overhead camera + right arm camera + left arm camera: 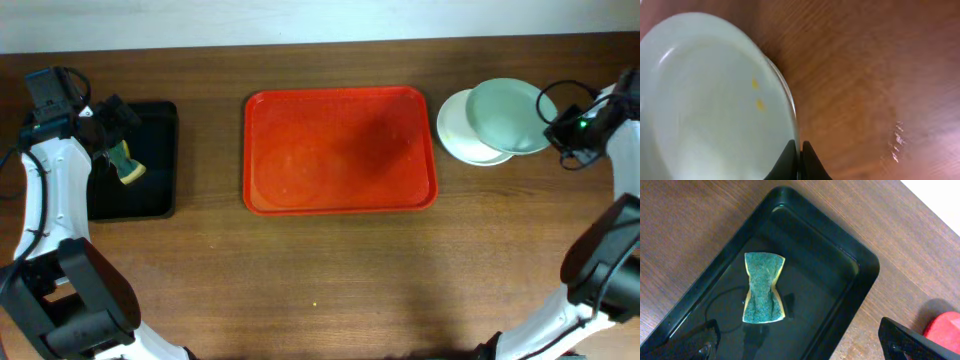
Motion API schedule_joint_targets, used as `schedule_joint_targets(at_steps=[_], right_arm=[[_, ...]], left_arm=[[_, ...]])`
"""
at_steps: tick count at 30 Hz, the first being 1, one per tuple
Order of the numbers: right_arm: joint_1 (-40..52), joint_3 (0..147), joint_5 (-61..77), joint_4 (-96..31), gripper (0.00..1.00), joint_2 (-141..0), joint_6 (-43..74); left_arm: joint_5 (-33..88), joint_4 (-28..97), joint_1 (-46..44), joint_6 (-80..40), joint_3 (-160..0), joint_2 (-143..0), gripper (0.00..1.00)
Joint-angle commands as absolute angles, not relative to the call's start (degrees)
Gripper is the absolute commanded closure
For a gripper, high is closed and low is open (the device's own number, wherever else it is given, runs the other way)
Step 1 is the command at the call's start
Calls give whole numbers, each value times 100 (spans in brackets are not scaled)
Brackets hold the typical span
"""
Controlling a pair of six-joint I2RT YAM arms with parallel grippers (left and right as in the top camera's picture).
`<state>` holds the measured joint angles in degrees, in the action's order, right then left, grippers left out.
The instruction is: Clean dirty plates on tray and stack at the side
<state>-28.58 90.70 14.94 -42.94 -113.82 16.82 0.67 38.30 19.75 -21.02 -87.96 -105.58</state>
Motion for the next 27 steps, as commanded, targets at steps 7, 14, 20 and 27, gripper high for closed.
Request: schedule_joint_targets(at_steps=[7, 14, 20, 27], right_arm=[[-2176, 9310, 1586, -4410, 50, -11605, 1704], [-1291, 8836, 1253, -7100, 46, -8543, 1509], [-484, 8827, 1262, -8766, 1, -6949, 1507], [-486, 8801, 827, -9714, 1, -6908, 1485]], left_arm=[[89, 3826, 1992, -2112, -8807, -10586, 1], [89, 3826, 1992, -2112, -8807, -10586, 1], [89, 3826, 1992, -2115, -8807, -10586, 1], [89, 3826, 1992, -2115, -8807, -10586, 1]])
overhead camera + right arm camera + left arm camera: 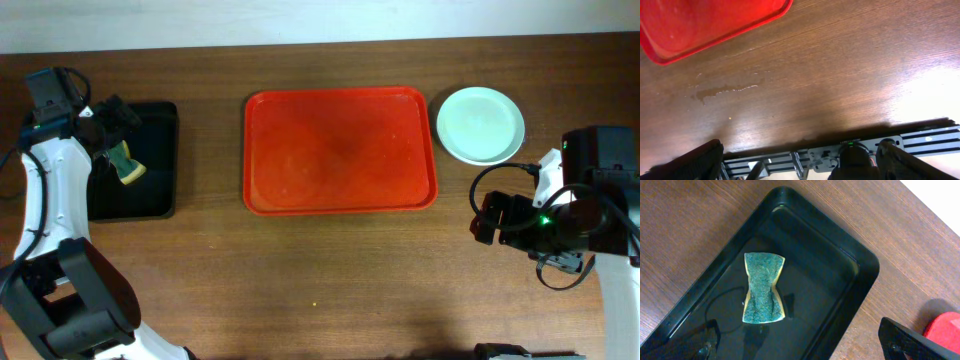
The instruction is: Clean dirty plates on tray and stack at the side
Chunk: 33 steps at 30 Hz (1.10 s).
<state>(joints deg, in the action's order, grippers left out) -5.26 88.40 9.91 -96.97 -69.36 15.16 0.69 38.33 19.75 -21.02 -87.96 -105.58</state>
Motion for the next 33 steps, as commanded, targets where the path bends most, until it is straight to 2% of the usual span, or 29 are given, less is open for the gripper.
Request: schedule_joint_targets(at_steps=[1, 5, 10, 13, 16, 19, 23, 26, 33], right_arm=[[-489, 8794, 810, -9708, 1, -6904, 1485], [-489, 7789, 836, -8801, 1, -5852, 1490], [-475, 5146, 991, -6158, 1, -3234, 1487], [-154, 3726, 980, -4731, 1, -1940, 1483], [117, 2512, 762, -3489, 1, -1177, 1485], [113, 1717, 731, -2633, 1, -696, 1485], [110, 1057, 644, -2180, 1, -34, 1485], [113, 932, 419, -1973, 1, -19, 1485], [106, 126, 311, -613, 1, -19, 1485]], left_arm=[[89, 3828, 1992, -2112, -8807, -10586, 1], [89, 3828, 1992, -2112, -8807, -10586, 1], [89, 3826, 1992, -2115, -8807, -10586, 1], [89, 3826, 1992, -2112, -8807, -10586, 1], [89, 3828, 1992, -2112, -8807, -10586, 1], [89, 3828, 1992, -2115, -8807, -10586, 1], [89, 3826, 1992, -2115, -8807, -10584, 1], [89, 3826, 1992, -2112, -8807, -10586, 1], [89, 3828, 1992, -2112, -8807, -10586, 1]])
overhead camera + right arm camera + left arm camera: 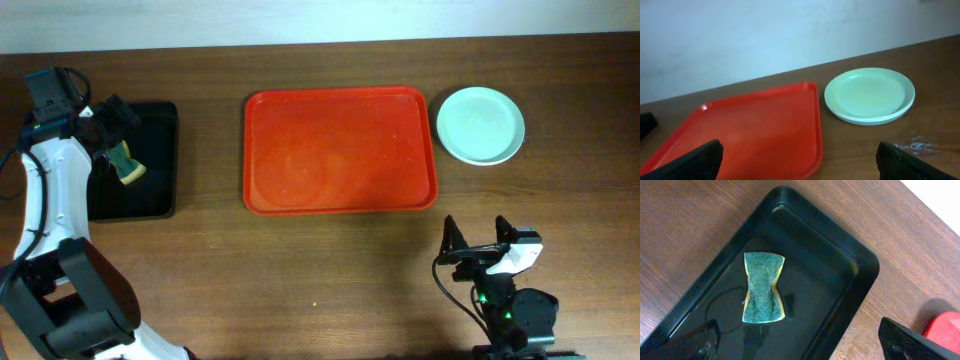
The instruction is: Clean dirty plates on tray and stack at the side
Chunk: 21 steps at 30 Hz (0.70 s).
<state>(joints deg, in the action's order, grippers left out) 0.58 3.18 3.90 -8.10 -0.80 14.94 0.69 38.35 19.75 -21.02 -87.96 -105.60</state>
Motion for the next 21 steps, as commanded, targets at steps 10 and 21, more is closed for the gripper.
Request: schedule_joint_targets(at_steps=[10, 21], right_arm=[[110, 32, 75, -454, 1, -19, 1223], [113, 32, 78, -451, 1, -19, 1225]], left_arm=[[89, 3826, 1992, -2112, -8807, -10586, 1], [89, 3826, 1992, -2115, -8807, -10586, 1]])
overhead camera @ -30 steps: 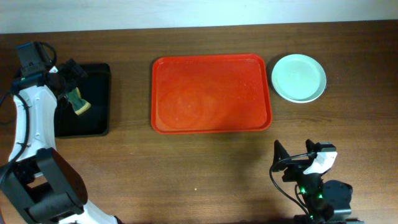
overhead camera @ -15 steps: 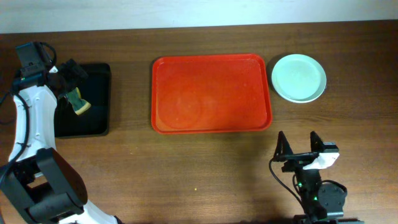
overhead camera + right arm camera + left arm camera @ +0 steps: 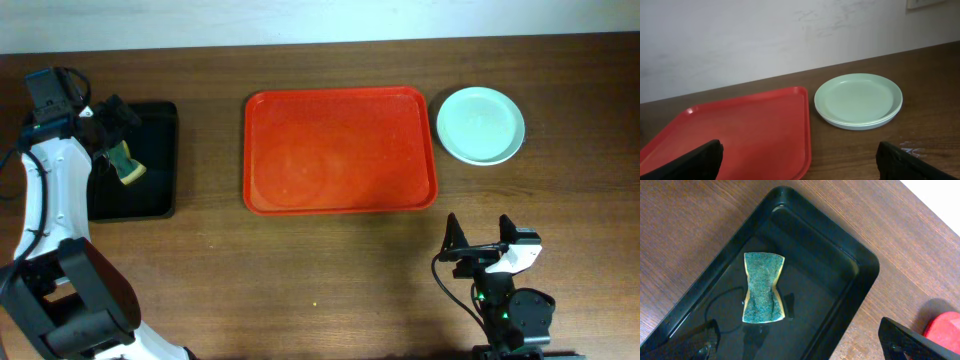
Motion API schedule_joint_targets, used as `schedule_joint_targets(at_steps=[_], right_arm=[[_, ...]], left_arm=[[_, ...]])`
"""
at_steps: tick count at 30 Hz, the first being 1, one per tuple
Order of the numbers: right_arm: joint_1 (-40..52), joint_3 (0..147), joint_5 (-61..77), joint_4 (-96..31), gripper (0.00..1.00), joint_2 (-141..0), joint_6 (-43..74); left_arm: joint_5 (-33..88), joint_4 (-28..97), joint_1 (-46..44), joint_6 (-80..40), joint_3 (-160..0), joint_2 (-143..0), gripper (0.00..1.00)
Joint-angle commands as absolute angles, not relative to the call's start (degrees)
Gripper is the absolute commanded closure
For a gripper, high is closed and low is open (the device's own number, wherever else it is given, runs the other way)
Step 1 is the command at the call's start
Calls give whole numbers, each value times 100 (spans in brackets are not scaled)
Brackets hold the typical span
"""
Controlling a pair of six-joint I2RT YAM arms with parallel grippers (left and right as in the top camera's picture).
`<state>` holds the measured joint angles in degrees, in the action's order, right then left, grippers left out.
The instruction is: Clean dirty plates on tray and stack at the side
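The red tray (image 3: pixel 340 150) lies bare in the middle of the table. Right of it sits a stack of plates (image 3: pixel 481 125), a pale green one on top of a white one, also seen as plates (image 3: pixel 858 99) in the right wrist view. A green-and-yellow sponge (image 3: pixel 763 287) lies in the black tub (image 3: pixel 840 265) at the left. My left gripper (image 3: pixel 797 330) hangs open above the tub, holding nothing. My right gripper (image 3: pixel 799 149) is open and empty near the table's front edge, facing the tray and plates.
The black tub (image 3: pixel 150 200) stands at the table's left end with the left arm (image 3: pixel 55 190) beside it. Wet streaks show on the wood in front of the plates (image 3: pixel 912 147). A white wall runs behind the table.
The right wrist view has shifted slightly, so the plates sit a little further left in it. The left arm, sponge, tray and plates have not moved.
My right gripper was shut on the rim of the green plate, held tilted over the white plate. Then the green plate lay stacked and the right arm was back at the front right. Since then it rests open at the front edge. The left gripper stayed open over the sponge.
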<state>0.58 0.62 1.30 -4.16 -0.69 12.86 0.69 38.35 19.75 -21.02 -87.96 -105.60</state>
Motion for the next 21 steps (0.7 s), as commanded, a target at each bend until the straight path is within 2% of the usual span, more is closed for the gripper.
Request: schedule_joint_targets(at_steps=[1, 17, 21], right_arm=[[113, 32, 78, -451, 1, -19, 1227], [113, 32, 78, -451, 1, -19, 1227], [113, 32, 78, -451, 1, -19, 1227]], left_arm=[[89, 3826, 1992, -2112, -8807, -10586, 0], [-233, 4029, 2008, -2093, -8794, -10134, 1], [-231, 3693, 1743, -596, -8025, -8372, 1]])
